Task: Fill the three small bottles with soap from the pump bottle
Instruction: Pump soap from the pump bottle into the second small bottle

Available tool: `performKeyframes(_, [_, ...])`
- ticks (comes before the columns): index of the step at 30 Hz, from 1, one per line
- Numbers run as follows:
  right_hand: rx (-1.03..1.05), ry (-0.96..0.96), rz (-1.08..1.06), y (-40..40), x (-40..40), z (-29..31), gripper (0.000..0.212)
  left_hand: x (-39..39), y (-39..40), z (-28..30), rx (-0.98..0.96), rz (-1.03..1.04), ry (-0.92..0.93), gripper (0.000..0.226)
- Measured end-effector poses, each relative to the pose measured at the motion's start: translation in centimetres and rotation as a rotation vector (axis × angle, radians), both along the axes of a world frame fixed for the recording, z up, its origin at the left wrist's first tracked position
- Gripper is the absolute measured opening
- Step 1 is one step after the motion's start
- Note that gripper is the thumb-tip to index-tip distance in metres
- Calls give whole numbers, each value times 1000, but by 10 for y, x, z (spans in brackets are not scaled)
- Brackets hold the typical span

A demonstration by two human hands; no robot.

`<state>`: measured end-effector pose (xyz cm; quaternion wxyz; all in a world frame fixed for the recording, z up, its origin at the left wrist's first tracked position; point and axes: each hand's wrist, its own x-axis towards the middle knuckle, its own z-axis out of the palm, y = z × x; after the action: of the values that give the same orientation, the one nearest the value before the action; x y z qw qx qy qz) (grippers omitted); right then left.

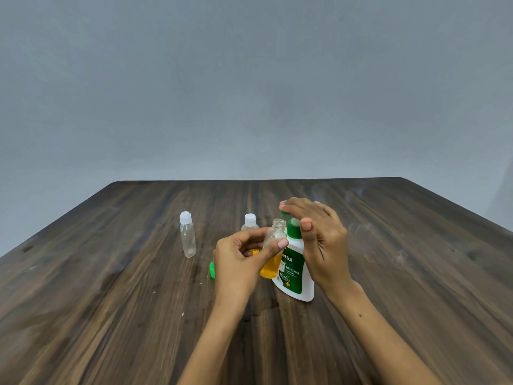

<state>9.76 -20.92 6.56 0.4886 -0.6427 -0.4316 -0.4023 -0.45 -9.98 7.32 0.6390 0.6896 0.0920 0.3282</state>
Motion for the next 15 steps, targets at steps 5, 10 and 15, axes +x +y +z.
performKeyframes(5, [36, 34, 19, 3, -1, -2, 63, 0, 0, 2, 3, -5, 4, 33])
performKeyframes(10, [37, 45, 26, 1, -2, -4, 63, 0, -3, 1, 4, -2, -4, 27])
performKeyframes(15, [45, 23, 7, 3, -1, -2, 62, -1, -3, 2, 16, -7, -5, 27])
